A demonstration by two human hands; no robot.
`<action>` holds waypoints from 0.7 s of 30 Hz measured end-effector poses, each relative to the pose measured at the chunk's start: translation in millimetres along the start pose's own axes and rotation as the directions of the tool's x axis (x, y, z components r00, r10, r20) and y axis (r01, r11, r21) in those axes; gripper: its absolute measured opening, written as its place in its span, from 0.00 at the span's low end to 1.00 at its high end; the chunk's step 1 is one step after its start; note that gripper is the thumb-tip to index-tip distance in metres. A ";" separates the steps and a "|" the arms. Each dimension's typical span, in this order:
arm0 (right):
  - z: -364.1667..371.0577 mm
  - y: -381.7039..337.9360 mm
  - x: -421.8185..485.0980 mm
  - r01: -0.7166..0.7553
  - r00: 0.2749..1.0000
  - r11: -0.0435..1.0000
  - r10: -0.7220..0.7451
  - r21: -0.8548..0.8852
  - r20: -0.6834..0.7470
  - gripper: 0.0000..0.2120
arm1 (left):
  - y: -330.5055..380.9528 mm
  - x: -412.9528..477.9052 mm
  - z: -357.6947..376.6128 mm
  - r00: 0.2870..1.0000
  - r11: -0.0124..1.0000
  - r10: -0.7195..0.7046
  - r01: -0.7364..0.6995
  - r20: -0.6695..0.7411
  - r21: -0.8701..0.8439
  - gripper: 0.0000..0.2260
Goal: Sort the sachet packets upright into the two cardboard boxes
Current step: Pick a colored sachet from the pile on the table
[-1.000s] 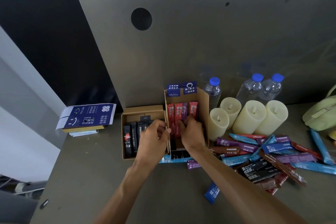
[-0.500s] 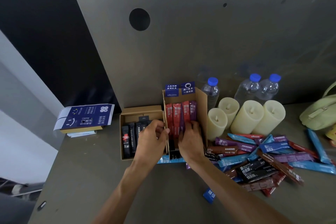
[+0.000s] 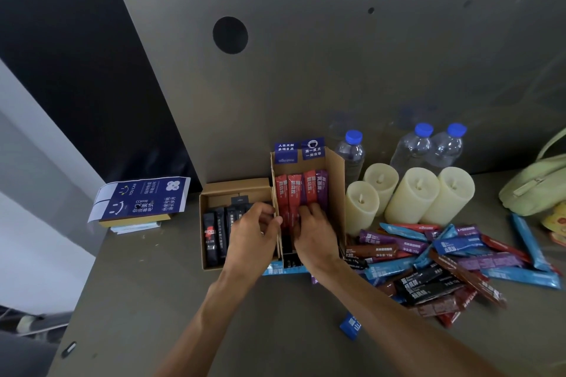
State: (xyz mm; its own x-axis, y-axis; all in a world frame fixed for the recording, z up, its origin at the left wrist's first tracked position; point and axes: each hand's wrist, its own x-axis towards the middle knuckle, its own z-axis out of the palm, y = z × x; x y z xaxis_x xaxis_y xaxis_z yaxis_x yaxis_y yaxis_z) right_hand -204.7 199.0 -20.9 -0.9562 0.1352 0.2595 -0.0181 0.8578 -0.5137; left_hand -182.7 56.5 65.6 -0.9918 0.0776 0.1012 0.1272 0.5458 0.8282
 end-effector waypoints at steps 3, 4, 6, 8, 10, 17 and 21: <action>1.0 -2.1 5.3 0.036 0.999 0.999 -0.035 -0.006 0.028 0.13 | -1.5 0.3 -0.9 1.000 1.000 -0.002 0.003 -0.002 0.013 0.02; 0.6 -3.0 7.0 0.040 0.999 0.999 -0.040 -0.001 0.037 0.13 | -2.1 0.6 -0.6 1.000 1.000 -0.004 0.004 -0.003 0.015 0.02; -0.1 -4.2 10.4 0.058 0.998 0.998 -0.057 -0.007 0.038 0.14 | -2.5 0.3 -0.5 1.000 1.000 -0.008 0.008 0.003 0.013 0.02; 1.1 -3.7 13.0 0.074 0.996 0.997 -0.074 -0.016 0.050 0.14 | -2.8 -0.1 -0.8 1.000 1.000 -0.011 0.011 0.004 0.013 0.02; 0.9 -2.2 13.5 0.080 0.995 0.997 -0.080 -0.001 0.060 0.14 | -3.1 0.1 -0.7 1.000 1.000 -0.015 0.015 0.009 0.022 0.02; -4.9 3.0 12.7 0.093 0.990 0.987 -0.106 0.135 0.094 0.15 | -1.4 0.5 -0.4 0.999 0.999 -0.035 0.034 0.018 0.039 0.03; -23.8 2.2 2.4 0.062 0.992 0.971 -0.085 0.230 0.091 0.13 | -2.1 -5.6 -1.4 0.999 0.998 -0.047 0.047 -0.003 0.029 0.05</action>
State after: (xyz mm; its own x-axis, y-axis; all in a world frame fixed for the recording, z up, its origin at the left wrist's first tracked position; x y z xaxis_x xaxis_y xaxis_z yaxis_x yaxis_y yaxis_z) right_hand -200.1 213.0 -1.9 -0.9739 0.0157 0.2265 -0.1443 0.7277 -0.6706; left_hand -177.5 53.7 64.1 -0.9967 0.0497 0.0638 0.0808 0.5728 0.8157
